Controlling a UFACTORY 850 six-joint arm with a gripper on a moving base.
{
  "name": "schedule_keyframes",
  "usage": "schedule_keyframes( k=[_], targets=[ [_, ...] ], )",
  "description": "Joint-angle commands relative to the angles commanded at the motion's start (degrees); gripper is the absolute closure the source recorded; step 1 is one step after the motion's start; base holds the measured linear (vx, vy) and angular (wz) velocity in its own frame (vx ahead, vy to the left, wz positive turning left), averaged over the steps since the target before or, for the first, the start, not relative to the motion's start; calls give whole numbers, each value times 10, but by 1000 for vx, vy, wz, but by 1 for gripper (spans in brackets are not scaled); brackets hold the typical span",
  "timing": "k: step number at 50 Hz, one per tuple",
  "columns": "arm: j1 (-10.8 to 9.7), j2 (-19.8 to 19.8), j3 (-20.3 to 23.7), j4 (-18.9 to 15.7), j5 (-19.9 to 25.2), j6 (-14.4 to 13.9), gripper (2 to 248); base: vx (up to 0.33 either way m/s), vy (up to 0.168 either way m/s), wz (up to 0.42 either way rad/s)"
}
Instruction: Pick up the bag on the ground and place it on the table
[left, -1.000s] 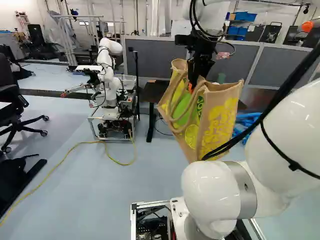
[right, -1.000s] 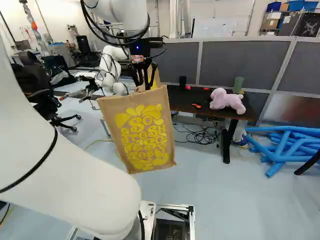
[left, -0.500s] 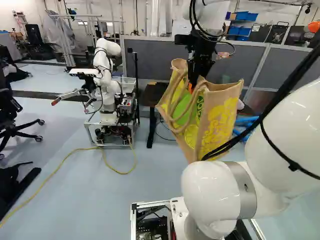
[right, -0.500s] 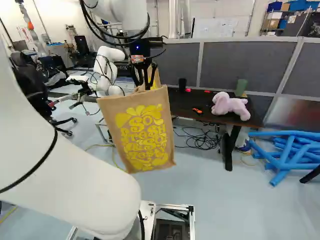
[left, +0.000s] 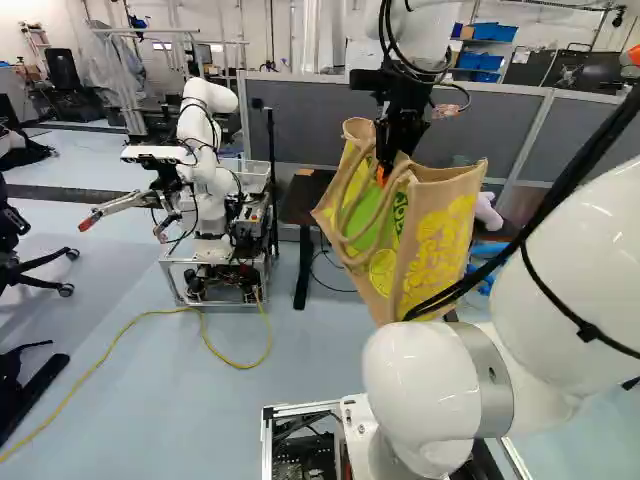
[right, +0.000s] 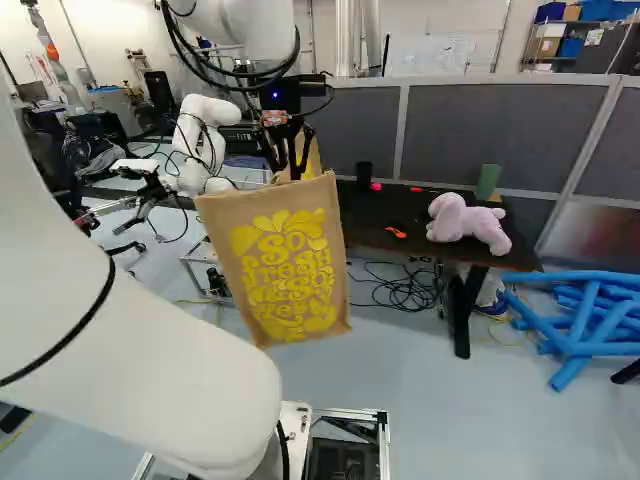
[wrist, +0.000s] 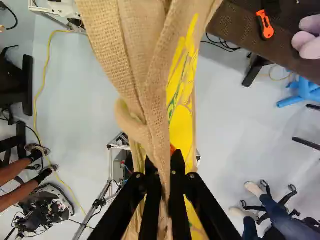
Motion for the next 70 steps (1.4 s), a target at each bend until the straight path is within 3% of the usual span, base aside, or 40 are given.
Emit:
schedule_keyframes(
  k=[70],
  targets=[
    [0, 0, 0, 0, 0, 0, 227, 143, -25, -6]
  ],
)
